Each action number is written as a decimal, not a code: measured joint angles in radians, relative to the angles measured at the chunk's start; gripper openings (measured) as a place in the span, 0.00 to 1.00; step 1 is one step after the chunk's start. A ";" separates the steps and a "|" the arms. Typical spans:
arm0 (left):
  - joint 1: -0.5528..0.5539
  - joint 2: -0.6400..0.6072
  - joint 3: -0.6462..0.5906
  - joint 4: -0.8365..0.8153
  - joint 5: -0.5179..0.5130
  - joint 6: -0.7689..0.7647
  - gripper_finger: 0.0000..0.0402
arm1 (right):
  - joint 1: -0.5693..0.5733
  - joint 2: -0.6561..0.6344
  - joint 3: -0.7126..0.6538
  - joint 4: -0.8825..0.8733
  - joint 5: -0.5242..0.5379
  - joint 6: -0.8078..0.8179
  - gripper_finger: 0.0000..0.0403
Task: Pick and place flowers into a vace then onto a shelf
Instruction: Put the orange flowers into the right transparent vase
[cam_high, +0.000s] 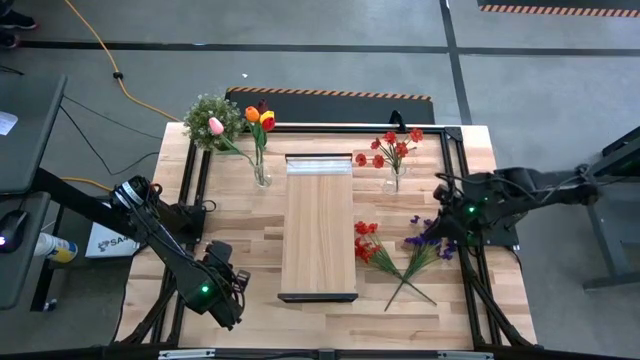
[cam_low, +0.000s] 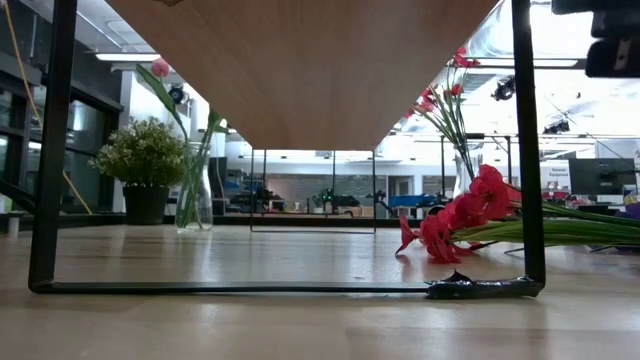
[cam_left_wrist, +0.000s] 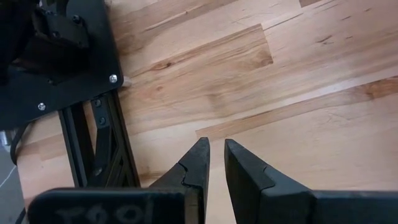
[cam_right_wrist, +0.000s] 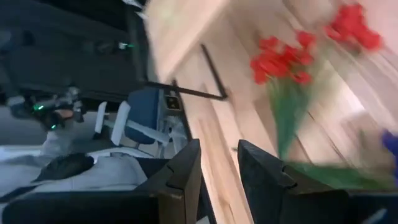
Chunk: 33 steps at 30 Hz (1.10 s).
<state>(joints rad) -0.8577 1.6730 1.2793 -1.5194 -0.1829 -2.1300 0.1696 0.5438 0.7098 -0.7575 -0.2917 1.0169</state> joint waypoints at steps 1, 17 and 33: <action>0.000 0.000 0.000 0.000 0.000 0.000 0.21 | 0.028 0.000 -0.005 0.031 0.021 -0.004 0.25; 0.000 0.000 0.000 -0.001 -0.001 0.004 0.21 | 0.384 0.174 -0.006 0.207 0.304 0.036 0.25; 0.000 0.000 0.000 0.004 -0.001 0.004 0.21 | 0.481 0.364 -0.005 0.092 0.414 0.191 0.24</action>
<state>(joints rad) -0.8577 1.6730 1.2793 -1.5152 -0.1837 -2.1258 0.6504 0.9074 0.7044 -0.6653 0.1222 1.2081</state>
